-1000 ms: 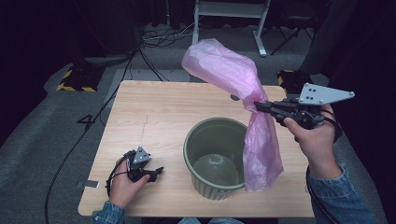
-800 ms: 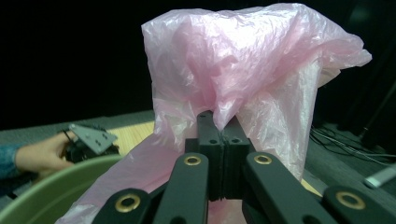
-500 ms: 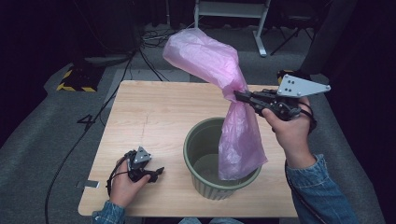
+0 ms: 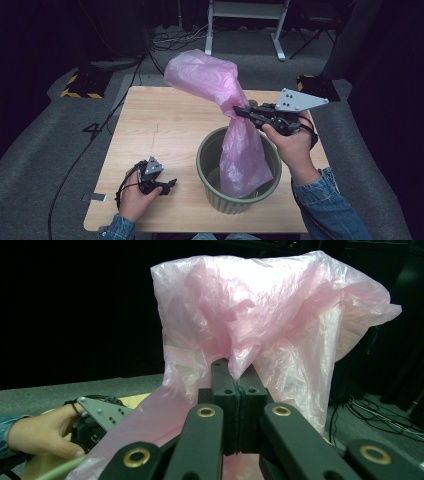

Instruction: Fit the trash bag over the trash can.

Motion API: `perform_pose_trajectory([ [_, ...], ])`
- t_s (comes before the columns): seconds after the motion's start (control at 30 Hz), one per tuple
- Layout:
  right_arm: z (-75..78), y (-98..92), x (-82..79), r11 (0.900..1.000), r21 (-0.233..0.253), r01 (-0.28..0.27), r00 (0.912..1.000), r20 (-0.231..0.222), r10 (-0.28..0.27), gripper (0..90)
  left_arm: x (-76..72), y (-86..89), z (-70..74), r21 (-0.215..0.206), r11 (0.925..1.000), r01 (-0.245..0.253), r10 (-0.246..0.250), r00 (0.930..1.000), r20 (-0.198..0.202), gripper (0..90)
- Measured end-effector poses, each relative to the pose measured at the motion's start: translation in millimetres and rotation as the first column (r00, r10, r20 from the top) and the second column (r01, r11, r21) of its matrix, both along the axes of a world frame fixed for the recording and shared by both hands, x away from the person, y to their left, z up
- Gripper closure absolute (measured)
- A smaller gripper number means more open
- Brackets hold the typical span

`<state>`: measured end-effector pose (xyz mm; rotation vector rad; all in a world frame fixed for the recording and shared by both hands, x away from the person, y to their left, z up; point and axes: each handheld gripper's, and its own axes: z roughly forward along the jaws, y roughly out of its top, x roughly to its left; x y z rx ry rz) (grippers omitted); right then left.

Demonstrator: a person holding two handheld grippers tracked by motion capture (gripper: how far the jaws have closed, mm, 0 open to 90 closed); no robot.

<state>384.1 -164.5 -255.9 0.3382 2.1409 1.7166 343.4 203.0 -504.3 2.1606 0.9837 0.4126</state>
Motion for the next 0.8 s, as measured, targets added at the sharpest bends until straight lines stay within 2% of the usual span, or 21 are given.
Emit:
perform_pose_trajectory([
  [0.17, -7.1, 4.0, 0.9, 1.000, -0.015, -0.007, 0.9999, -0.011, 0.007, 89.7, 0.1, 0.0, 0.0, -0.002, 1.0000, 0.001, -0.001, 1.0000, -0.001, 19.4],
  [0.4, -25.8, -10.7, -1.8, 1.000, -0.026, 0.010, 0.9989, -0.046, -0.011, 89.6, 0.0, -0.3, -0.1, -0.003, 1.0000, 0.000, 0.000, 1.0000, -0.005, 19.1],
  [0.53, -34.6, -16.5, -8.6, 0.998, -0.057, 0.007, 0.9987, -0.050, -0.010, 89.5, 0.1, -1.0, -0.1, -0.004, 1.0000, -0.004, 0.004, 1.0000, -0.003, 19.0],
  [0.8, -45.4, -30.6, -27.3, 0.997, -0.080, -0.003, 0.9968, -0.080, -0.004, 89.4, 2.0, -2.3, 0.3, 0.001, 1.0000, 0.002, -0.002, 1.0000, -0.006, 18.6],
])
